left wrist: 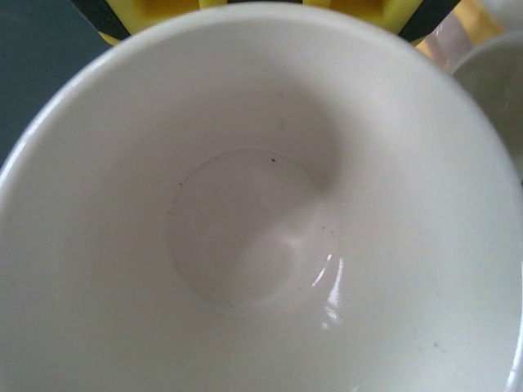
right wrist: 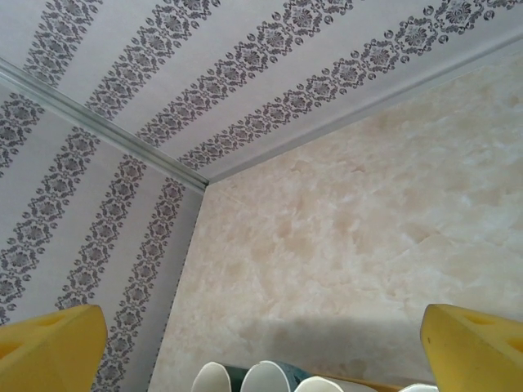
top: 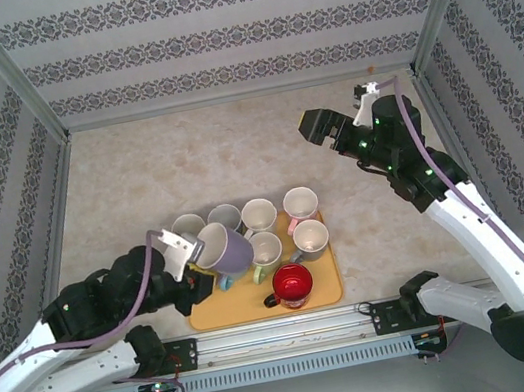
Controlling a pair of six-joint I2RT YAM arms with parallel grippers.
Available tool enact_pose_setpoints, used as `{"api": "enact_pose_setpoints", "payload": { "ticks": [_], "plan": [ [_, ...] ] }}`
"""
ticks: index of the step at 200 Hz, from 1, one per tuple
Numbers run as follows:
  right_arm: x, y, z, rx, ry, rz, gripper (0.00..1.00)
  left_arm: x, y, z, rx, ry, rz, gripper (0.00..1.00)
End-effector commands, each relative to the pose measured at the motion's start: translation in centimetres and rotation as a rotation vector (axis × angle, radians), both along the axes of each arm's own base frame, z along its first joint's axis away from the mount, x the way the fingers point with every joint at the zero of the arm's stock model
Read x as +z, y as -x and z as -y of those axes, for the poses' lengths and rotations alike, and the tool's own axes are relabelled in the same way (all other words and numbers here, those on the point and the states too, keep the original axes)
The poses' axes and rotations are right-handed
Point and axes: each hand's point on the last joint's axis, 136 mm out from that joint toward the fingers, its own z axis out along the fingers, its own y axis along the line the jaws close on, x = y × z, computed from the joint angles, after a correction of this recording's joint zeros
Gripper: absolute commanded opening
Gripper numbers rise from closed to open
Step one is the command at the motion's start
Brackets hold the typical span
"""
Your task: Turn the mug right side up
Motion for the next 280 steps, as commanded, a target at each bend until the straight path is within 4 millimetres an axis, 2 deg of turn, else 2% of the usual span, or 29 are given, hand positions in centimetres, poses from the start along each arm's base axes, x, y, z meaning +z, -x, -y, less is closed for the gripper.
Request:
{"api": "enact_pose_setpoints", "payload": {
  "ticks": [1, 53, 91, 123, 164, 214, 247, 280],
  "plan": [
    [-0.1, -0.2, 0.1, 0.006, 0.024, 0.011, 0.98, -2.4, 0.4, -1.0, 0.042, -0.114, -0.020, 0.00],
    [0.1, 0.1, 0.2, 0.019, 0.040, 0.023, 0.98, -5.7, 2.8, 0.4, -0.012, -0.180, -0.128, 0.00],
    [0.3, 0.2, 0.3, 0.017, 0.044, 0.038, 0.98, -7.3, 3.4, 1.1, -0.008, -0.195, -0.185, 0.00],
    [-0.3, 0.1, 0.2, 0.017, 0.039, 0.030, 0.98, -9.5, 4.2, 1.8, -0.027, -0.242, -0.245, 0.00],
    [-0.8, 0.1, -0.2, 0.039, 0.035, 0.035, 0.98, -10.8, 3.9, 1.9, -0.010, -0.258, -0.235, 0.00],
    [-1.4, -0.2, -0.7, 0.052, 0.034, 0.052, 0.98, -13.8, 2.3, 2.6, 0.003, -0.378, -0.172, 0.00],
    [-1.4, -0.2, -0.9, 0.064, 0.037, 0.054, 0.98, -13.8, 1.4, 3.1, 0.018, -0.377, -0.122, 0.00],
    [-1.7, -0.2, -1.2, 0.072, 0.042, 0.053, 0.98, -14.4, 1.4, 2.5, 0.028, -0.379, -0.117, 0.03]
  ]
}}
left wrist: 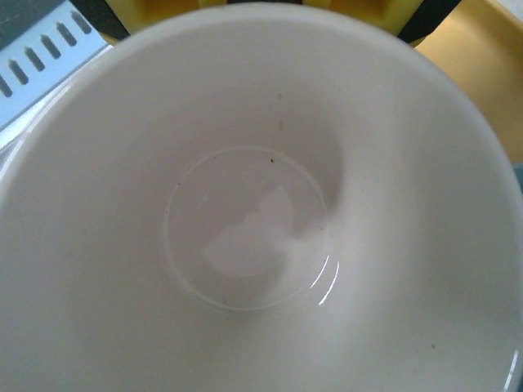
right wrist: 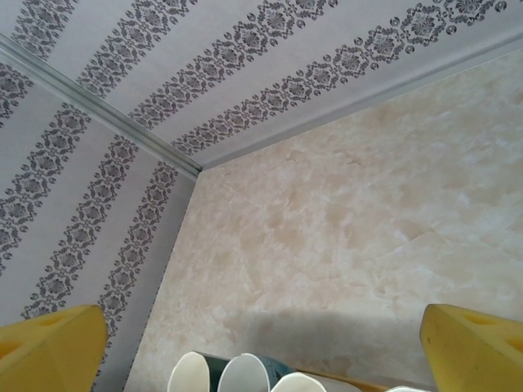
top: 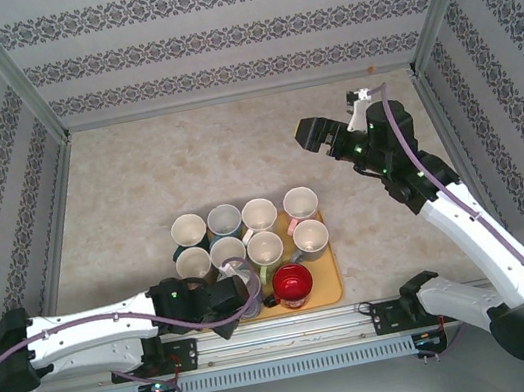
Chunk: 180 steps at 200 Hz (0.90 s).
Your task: Turn the mug right side up
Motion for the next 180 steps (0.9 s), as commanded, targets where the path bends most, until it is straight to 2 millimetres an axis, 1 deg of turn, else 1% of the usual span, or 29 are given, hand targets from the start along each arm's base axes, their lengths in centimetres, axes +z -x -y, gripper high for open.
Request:
{"api": "enact_pose_setpoints", "payload": {
  "ticks": [1, 25, 51, 74, 93, 112, 149, 162, 180],
  "plan": [
    [0.1, 0.2, -0.5, 0.031, 0.007, 0.032, 0.98, 0.8, -1.2, 1.0, 0.002, 0.061, 0.085, 0.03],
    [-0.3, 0.0, -0.4, 0.022, 0.022, 0.027, 0.98, -0.1, -0.8, 0.8, -0.006, 0.031, 0.064, 0.06],
    [-0.5, -0.2, -0.5, 0.023, 0.023, 0.025, 0.98, -0.5, -0.7, 0.7, -0.009, 0.016, 0.059, 0.11],
    [-0.7, -0.4, -0.7, 0.030, 0.020, 0.018, 0.98, -0.6, -0.6, 0.6, -0.014, 0.006, 0.057, 0.20],
    [-0.9, -0.5, -0.7, 0.026, 0.024, 0.012, 0.98, -0.6, -0.5, 0.7, -0.018, 0.010, 0.052, 0.30],
    [-0.9, -0.7, -0.6, 0.020, 0.026, 0.013, 0.98, -0.5, -0.2, 0.9, -0.023, 0.025, 0.041, 0.36],
    [-0.8, -0.9, -0.6, 0.020, 0.025, 0.013, 0.98, 0.2, 0.1, 1.3, -0.028, 0.064, 0.026, 0.43],
    [-0.8, -1.0, -0.7, 0.024, 0.026, 0.008, 0.98, 0.8, 0.2, 1.4, -0.028, 0.086, 0.022, 0.45],
    [-0.4, -0.8, -0.9, 0.041, 0.023, 0.017, 0.98, 2.1, 0.5, 1.7, -0.049, 0.121, 0.015, 0.48]
  ]
}}
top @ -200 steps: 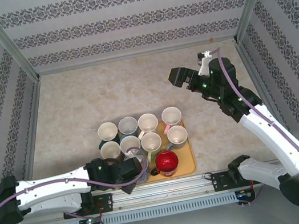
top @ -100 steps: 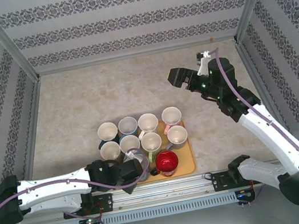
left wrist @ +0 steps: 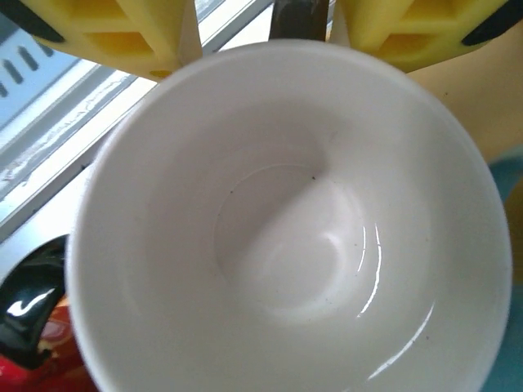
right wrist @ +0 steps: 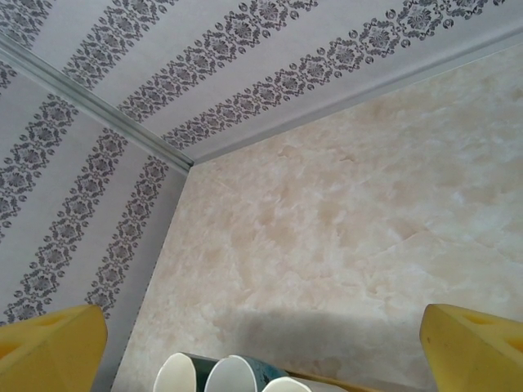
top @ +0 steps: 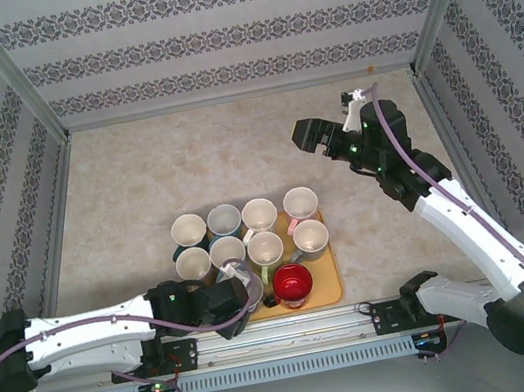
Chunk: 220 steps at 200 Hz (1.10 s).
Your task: Turn the mug right side up
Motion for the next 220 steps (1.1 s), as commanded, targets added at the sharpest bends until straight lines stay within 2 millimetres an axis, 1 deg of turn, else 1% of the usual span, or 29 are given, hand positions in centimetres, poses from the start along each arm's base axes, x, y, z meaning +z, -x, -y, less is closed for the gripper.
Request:
{"api": "enact_pose_setpoints", "payload": {
  "ticks": [1, 28, 44, 58, 73, 82, 98, 110, 121, 134, 145, 151, 156, 158, 160, 162, 163, 164, 166, 175, 181, 193, 199, 211, 220],
  "plan": [
    [0.9, 0.1, -0.5, 0.037, -0.002, 0.033, 0.98, 2.0, 0.6, 0.9, -0.037, 0.068, -0.005, 0.48],
    [1.7, 0.4, -0.7, 0.077, 0.013, 0.059, 0.98, 4.4, 1.1, 1.1, -0.070, 0.124, -0.011, 0.55],
    [2.0, 0.4, -0.8, 0.092, 0.022, 0.062, 0.98, 6.2, 1.3, 1.4, -0.101, 0.162, -0.008, 0.54],
    [2.5, 0.7, -1.3, 0.137, 0.021, 0.102, 0.98, 8.2, 1.3, 1.4, -0.131, 0.176, 0.012, 0.54],
    [3.0, 0.9, -1.3, 0.148, 0.032, 0.139, 0.98, 10.6, 0.6, 1.3, -0.154, 0.186, 0.057, 0.54],
    [3.0, 0.8, -1.1, 0.139, 0.052, 0.144, 0.98, 12.0, -0.2, 1.4, -0.161, 0.195, 0.083, 0.54],
    [2.7, 0.6, -0.7, 0.127, 0.109, 0.150, 0.98, 13.7, -2.3, 1.6, -0.147, 0.215, 0.097, 0.54],
    [2.2, 0.3, -0.5, 0.116, 0.169, 0.172, 0.98, 14.8, -4.4, 1.6, -0.124, 0.231, 0.124, 0.54],
    [1.9, 0.0, 0.0, 0.096, 0.224, 0.222, 0.98, 15.7, -6.9, 1.4, -0.084, 0.244, 0.169, 0.55],
    [1.5, -0.6, 1.0, 0.036, 0.284, 0.259, 0.98, 16.6, -10.0, 1.2, -0.019, 0.284, 0.192, 0.57],
    [1.1, -1.3, 2.1, -0.025, 0.331, 0.248, 0.98, 17.3, -13.0, 0.7, 0.051, 0.309, 0.227, 0.58],
    [0.8, -1.7, 2.9, -0.072, 0.349, 0.226, 0.98, 17.8, -14.7, 0.3, 0.092, 0.325, 0.260, 0.61],
    [0.5, -2.1, 3.6, -0.115, 0.362, 0.205, 0.98, 18.1, -16.2, -0.1, 0.137, 0.332, 0.290, 0.65],
    [0.4, -2.2, 3.9, -0.130, 0.365, 0.200, 0.98, 18.2, -16.8, -0.4, 0.155, 0.335, 0.300, 0.69],
    [0.4, -2.3, 4.1, -0.144, 0.368, 0.195, 0.98, 18.4, -17.3, -0.5, 0.171, 0.341, 0.309, 0.75],
    [0.4, -2.4, 4.3, -0.152, 0.371, 0.192, 0.98, 18.5, -17.9, -0.7, 0.188, 0.348, 0.317, 0.90],
    [0.3, -2.5, 4.4, -0.157, 0.373, 0.190, 0.98, 18.7, -18.2, -0.8, 0.196, 0.353, 0.323, 0.95],
    [0.2, -2.5, 4.5, -0.161, 0.375, 0.189, 0.98, 18.7, -18.4, -0.9, 0.203, 0.357, 0.325, 0.98],
    [0.3, -2.6, 4.7, -0.166, 0.376, 0.190, 0.98, 18.9, -18.9, -1.1, 0.218, 0.367, 0.331, 1.00],
    [-0.1, -3.2, 5.7, -0.210, 0.386, 0.188, 0.98, 19.2, -21.6, -2.8, 0.317, 0.382, 0.366, 1.00],
    [-0.3, -3.5, 6.6, -0.249, 0.392, 0.185, 0.98, 19.2, -22.9, -3.6, 0.362, 0.390, 0.385, 1.00],
    [-0.6, -4.0, 8.1, -0.308, 0.410, 0.194, 0.98, 19.4, -25.5, -6.4, 0.482, 0.393, 0.443, 1.00],
    [-0.9, -4.2, 8.8, -0.329, 0.434, 0.204, 0.98, 19.4, -26.7, -8.2, 0.554, 0.380, 0.478, 1.00],
    [-1.3, -4.6, 10.1, -0.366, 0.488, 0.224, 0.98, 19.7, -28.4, -11.7, 0.670, 0.356, 0.557, 1.00],
    [-1.9, -4.8, 11.2, -0.402, 0.517, 0.227, 0.98, 19.8, -29.3, -15.4, 0.825, 0.298, 0.634, 1.00]
  ]
}}
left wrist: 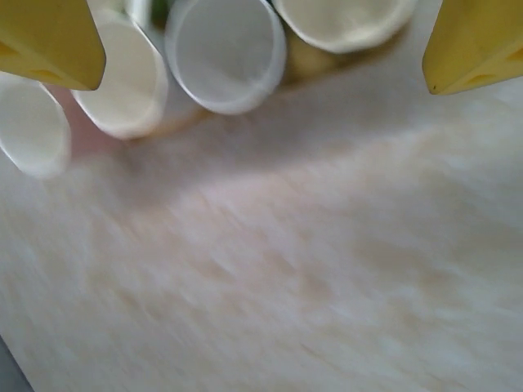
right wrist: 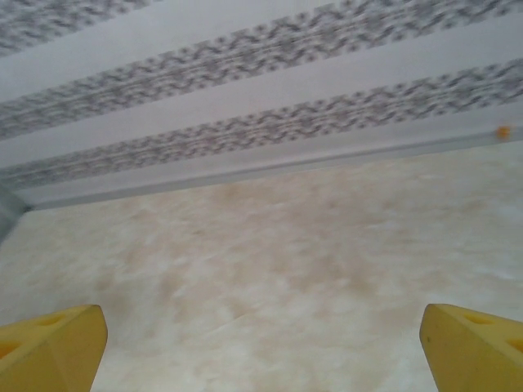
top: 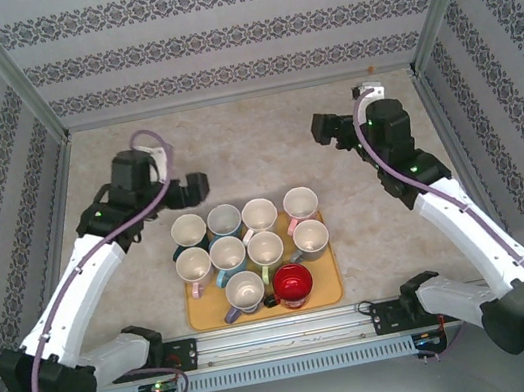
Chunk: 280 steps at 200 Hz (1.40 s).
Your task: Turn the mug right side up
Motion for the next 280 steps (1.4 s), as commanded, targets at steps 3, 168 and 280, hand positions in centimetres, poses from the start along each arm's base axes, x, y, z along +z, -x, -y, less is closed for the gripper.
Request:
{"api": "enact_pose_setpoints", "payload": {
  "ticks": [3, 168, 280],
  "plan": [
    [-0.7, -1.1, 3.9, -0.153, 0.108, 0.061, 0.98, 2.5, -3.6, -7.6, 0.359, -0.035, 0.187, 1.00],
    [-18.0, -2.6, 10.7, -0.189, 0.287, 0.024, 0.98, -14.5, -6.5, -14.0, 0.352, -0.233, 0.303, 1.00],
    [-19.9, -3.3, 9.7, -0.134, 0.294, 0.042, 0.98, -16.2, -6.4, -14.8, 0.431, -0.295, 0.380, 1.00]
  ]
}}
